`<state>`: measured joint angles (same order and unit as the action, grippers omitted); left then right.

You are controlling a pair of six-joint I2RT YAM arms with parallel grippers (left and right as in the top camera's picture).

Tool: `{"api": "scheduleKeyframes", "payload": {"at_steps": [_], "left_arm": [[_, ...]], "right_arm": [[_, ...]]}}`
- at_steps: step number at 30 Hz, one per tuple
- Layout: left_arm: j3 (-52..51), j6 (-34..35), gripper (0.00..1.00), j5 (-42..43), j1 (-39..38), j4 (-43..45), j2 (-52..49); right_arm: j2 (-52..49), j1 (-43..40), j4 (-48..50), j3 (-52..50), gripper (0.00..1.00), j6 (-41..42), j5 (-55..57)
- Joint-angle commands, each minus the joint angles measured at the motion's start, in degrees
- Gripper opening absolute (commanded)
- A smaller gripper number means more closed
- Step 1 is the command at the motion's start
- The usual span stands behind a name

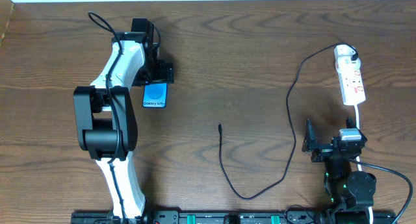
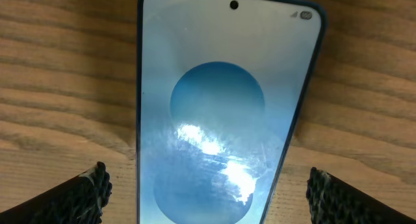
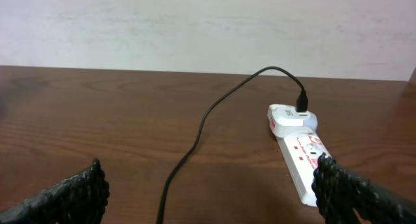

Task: Plug charger to phone and switch on socket
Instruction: 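Lower the left gripper and close its fingers on the phone's sides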

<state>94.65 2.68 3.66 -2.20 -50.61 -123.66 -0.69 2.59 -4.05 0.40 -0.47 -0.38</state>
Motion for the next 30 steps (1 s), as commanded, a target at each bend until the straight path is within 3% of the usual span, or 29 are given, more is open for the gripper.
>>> {"api": "scheduleKeyframes", "payload": {"at_steps": [1, 30], "left_arm": [[-0.5, -1.0, 0.98, 0.6, 0.2, 0.4, -0.8], [-5.0, -1.0, 0.98, 0.2, 0.2, 4.3, -0.8]], "right_arm": [[0.4, 0.5, -0.3, -0.1, 0.99, 0.4, 0.3], [0.4, 0.5, -0.3, -0.1, 0.99, 0.4, 0.2]]}}
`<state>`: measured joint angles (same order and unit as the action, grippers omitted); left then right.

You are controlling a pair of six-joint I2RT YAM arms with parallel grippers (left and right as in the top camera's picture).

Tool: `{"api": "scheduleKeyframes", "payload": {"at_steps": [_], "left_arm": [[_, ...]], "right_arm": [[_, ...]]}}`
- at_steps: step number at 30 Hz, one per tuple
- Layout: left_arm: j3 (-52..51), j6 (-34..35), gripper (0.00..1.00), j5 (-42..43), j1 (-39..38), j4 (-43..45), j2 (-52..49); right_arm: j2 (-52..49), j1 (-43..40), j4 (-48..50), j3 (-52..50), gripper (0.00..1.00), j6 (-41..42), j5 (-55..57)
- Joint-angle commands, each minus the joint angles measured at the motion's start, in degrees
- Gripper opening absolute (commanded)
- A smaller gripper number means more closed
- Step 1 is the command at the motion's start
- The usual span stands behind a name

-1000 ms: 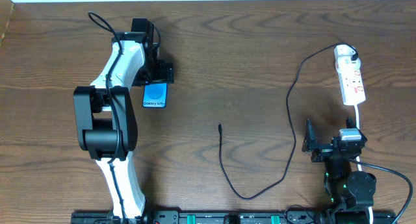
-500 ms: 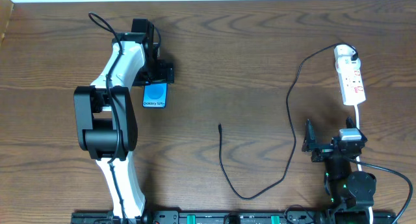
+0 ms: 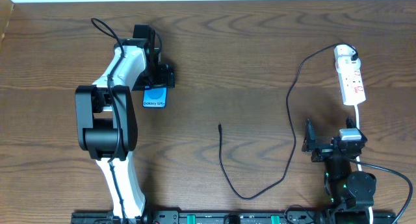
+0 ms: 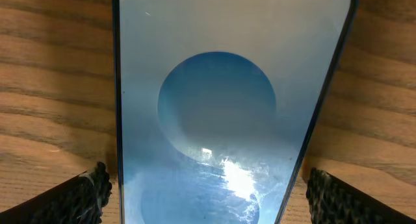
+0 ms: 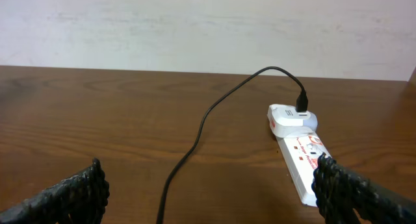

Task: Plug charger to phone and switch on socket
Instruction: 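Lower the left gripper and close its fingers on the phone's sides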

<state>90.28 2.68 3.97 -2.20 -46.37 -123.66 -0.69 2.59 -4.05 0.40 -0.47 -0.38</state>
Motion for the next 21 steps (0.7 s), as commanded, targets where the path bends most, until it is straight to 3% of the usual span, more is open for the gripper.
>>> {"api": "scheduleKeyframes", "payload": {"at_steps": [1, 21], "left_arm": [[-0.6, -1.0, 0.98, -0.1, 0.2, 0.1, -0.8], [-1.4, -3.7, 0.98, -0.8, 0.1, 1.9, -0.8]], "right_arm": [[0.4, 0.5, -0.3, -0.1, 0.99, 0.4, 0.2], [0.4, 0.5, -0.3, -0.1, 0.99, 0.4, 0.3]]}}
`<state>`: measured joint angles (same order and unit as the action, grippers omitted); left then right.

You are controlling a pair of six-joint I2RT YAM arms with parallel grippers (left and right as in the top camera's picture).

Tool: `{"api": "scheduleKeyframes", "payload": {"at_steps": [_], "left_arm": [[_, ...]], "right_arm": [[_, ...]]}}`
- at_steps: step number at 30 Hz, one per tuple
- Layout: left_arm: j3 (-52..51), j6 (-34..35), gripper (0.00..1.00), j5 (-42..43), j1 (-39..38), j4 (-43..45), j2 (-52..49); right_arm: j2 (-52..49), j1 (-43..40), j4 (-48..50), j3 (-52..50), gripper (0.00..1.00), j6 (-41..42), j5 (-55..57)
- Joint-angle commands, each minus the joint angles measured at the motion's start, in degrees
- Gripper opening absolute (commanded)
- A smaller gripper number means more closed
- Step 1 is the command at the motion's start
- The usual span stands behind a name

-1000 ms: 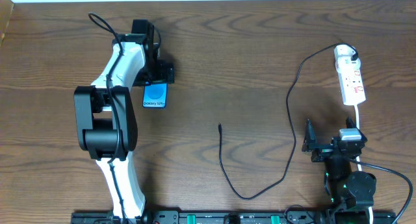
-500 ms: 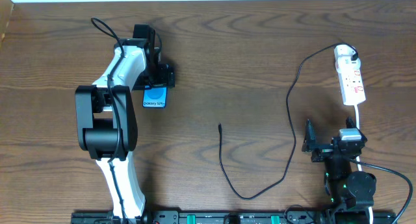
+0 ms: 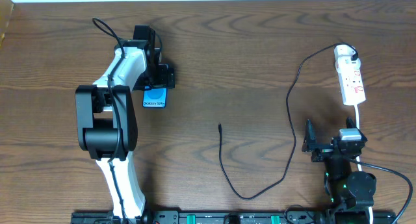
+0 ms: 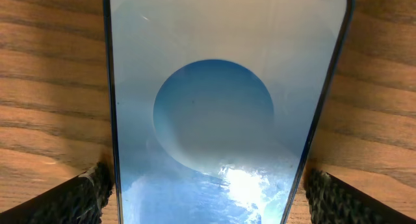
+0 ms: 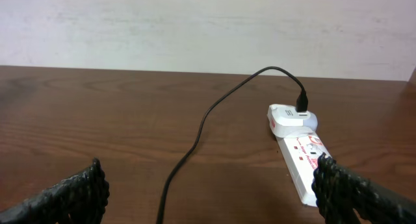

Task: Plug charger to phone and switch on socket
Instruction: 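Lower the left gripper and close its fingers on the phone's sides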

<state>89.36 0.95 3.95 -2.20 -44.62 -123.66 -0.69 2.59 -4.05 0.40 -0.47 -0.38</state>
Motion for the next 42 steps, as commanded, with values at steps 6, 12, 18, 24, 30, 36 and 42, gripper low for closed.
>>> {"api": "scheduleKeyframes", "payload": {"at_steps": [6, 12, 18, 24, 30, 36, 42], "left_arm": [[-0.5, -4.1, 0.98, -1.2, -0.2, 0.7, -0.8], [-0.5, -3.9, 0.98, -1.1, -0.6, 1.5, -0.8], [-0.5, -3.9, 0.98, -1.2, -0.8, 1.5, -0.8], [-0.8, -3.9, 0.99, -1.2, -0.8, 1.5, -0.8], [-1.0, -3.9, 0.99, -1.2, -0.8, 1.4, -0.8], [-1.0, -3.9, 0.99, -1.1, -0.8, 1.0, -0.8], [-1.2, -3.9, 0.99, -1.2, -0.8, -0.1, -0.8]], "right_arm": [[0.4, 0.5, -0.3, -0.1, 0.99, 0.4, 0.3], [0.4, 0.5, -0.3, -0.1, 0.99, 0.4, 0.3], [0.4, 0.5, -0.3, -0.1, 0.99, 0.4, 0.3], [0.3, 0.5, -0.3, -0.1, 0.99, 0.4, 0.3], [0.3, 0.5, -0.3, -0.1, 0.99, 0.4, 0.3], [0.3, 0.5, -0.3, -0.1, 0.99, 0.4, 0.3], [0.3, 0.5, -0.3, -0.1, 0.99, 0.4, 0.3]]}}
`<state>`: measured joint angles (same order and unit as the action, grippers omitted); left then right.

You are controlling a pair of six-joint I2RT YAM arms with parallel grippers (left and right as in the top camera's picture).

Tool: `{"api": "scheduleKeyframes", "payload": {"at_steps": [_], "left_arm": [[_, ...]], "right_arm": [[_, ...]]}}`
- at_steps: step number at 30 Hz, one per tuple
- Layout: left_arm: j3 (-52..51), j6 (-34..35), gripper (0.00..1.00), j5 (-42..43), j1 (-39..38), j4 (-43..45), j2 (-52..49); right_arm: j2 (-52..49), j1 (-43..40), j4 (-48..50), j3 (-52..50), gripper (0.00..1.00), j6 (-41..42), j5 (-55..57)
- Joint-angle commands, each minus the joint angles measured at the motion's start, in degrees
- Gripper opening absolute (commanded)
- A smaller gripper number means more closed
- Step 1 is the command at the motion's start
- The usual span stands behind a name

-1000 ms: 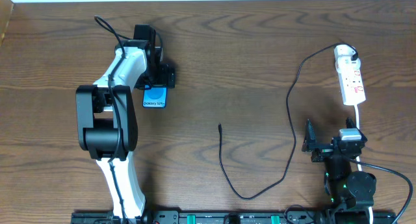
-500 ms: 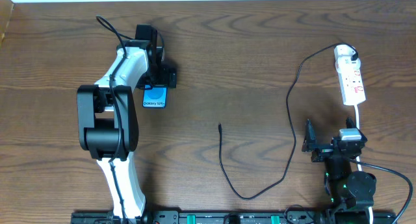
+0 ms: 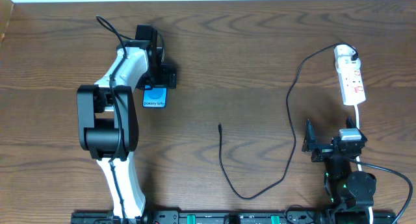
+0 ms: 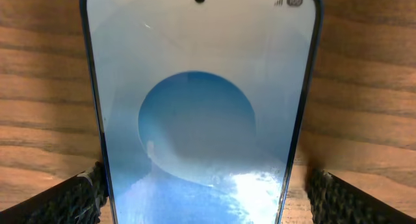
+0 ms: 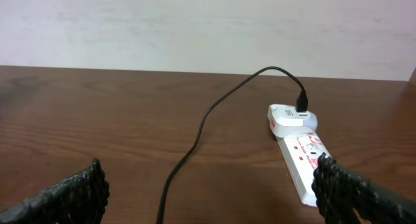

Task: Plug charger to phone and switch on socket
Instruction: 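Lower the left gripper and close its fingers on the phone's sides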

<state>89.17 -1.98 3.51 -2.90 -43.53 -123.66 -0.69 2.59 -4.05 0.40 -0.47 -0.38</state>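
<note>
The blue phone lies face up on the wooden table, screen lit. It fills the left wrist view as the phone, its camera hole at the top. My left gripper is open and straddles it; the left fingertip sits at the phone's edge, while the right one stands a little off. The black cable's free plug lies mid-table. Its other end enters the white charger on the white socket strip. My right gripper is open, low and empty.
The black cable loops from mid-table toward the front edge and back up to the strip at the far right. The white wall rises behind the table's far edge. The right arm's base sits at the front right.
In the left wrist view the phone's top edge and camera hole have come back into view and the phone looks squarer between the fingers. The phone, the cable and the right arm have not moved.
My left gripper first hung open above the phone, which looked smaller and skewed. By the following two moments the phone had grown to fill the gap between the fingers. Now it sits square between them, left fingertip at its edge. The right side stayed unchanged.
</note>
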Motion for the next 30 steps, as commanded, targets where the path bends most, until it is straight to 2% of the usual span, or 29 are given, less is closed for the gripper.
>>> {"api": "scheduleKeyframes", "payload": {"at_steps": [1, 8, 30], "left_arm": [[-1.1, -1.0, 0.99, -0.7, -0.1, -1.4, -0.8], [-3.9, -1.0, 0.99, -0.7, -0.1, -0.4, -0.8], [-3.9, -1.0, 0.99, -0.5, -0.1, -0.1, -0.8]], "right_arm": [[0.3, 0.5, -0.3, -0.1, 0.99, 0.4, 0.3], [0.3, 0.5, -0.3, -0.1, 0.99, 0.4, 0.3], [0.3, 0.5, -0.3, -0.1, 0.99, 0.4, 0.3]]}}
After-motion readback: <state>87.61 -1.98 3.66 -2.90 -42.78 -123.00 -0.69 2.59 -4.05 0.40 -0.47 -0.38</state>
